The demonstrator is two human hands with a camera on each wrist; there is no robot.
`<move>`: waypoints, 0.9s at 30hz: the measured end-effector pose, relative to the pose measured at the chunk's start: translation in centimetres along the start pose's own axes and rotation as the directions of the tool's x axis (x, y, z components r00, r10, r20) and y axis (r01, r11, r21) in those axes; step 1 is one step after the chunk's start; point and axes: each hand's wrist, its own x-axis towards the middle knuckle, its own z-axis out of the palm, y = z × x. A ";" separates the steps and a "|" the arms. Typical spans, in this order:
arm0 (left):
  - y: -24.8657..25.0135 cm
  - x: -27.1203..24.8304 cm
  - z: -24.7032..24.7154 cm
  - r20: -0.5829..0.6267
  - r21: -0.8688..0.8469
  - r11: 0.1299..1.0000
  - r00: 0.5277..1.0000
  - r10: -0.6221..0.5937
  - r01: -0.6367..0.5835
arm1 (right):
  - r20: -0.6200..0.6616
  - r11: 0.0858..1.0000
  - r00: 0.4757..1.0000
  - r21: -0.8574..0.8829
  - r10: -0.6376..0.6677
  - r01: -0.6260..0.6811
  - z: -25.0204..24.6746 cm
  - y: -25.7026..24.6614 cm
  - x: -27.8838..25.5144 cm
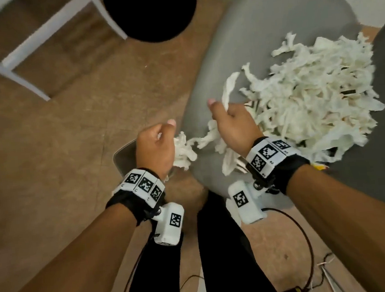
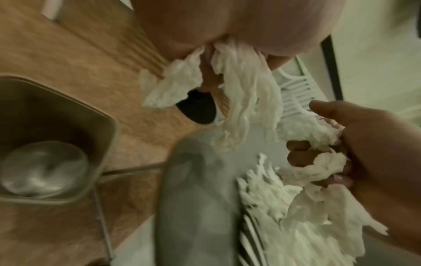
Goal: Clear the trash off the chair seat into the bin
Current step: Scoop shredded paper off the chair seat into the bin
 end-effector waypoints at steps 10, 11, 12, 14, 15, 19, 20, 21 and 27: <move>-15.5 3.6 -10.5 0.036 -0.102 0.951 0.957 -0.289 0.291 | 0.315 0.970 0.921 0.000 0.230 -0.242 21.6 -1.5 0.0; -16.7 3.7 -10.5 0.059 -0.122 0.936 0.944 -0.325 0.330 | 0.310 0.959 0.913 0.010 0.265 -0.282 22.8 -0.7 0.4; -17.8 3.8 -10.4 0.079 -0.146 0.916 0.928 -0.365 0.373 | 0.302 0.951 0.909 0.026 0.286 -0.308 23.7 -0.2 0.6; -19.8 4.0 -9.9 0.099 -0.175 0.885 0.902 -0.420 0.431 | 0.282 0.937 0.908 0.067 0.311 -0.342 25.5 1.0 1.1; -20.6 4.2 -9.6 0.106 -0.184 0.874 0.893 -0.438 0.450 | 0.273 0.924 0.903 0.098 0.333 -0.370 26.2 1.4 1.1; -23.6 4.8 -8.8 0.150 -0.212 0.816 0.843 -0.517 0.538 | 0.348 0.779 0.830 0.316 0.436 -0.542 29.1 2.4 1.1; -24.2 4.9 -8.7 0.158 -0.212 0.806 0.834 -0.529 0.552 | 0.355 0.752 0.818 0.340 0.454 -0.565 29.6 2.2 1.2; -24.9 4.9 -8.6 0.159 -0.210 0.804 0.831 -0.533 0.556 | 0.355 0.741 0.813 0.350 0.461 -0.573 30.1 2.3 1.4; -26.7 4.9 -7.8 0.136 -0.105 0.858 0.861 -0.489 0.504 | 0.267 0.878 0.874 0.152 0.406 -0.454 30.5 5.3 2.8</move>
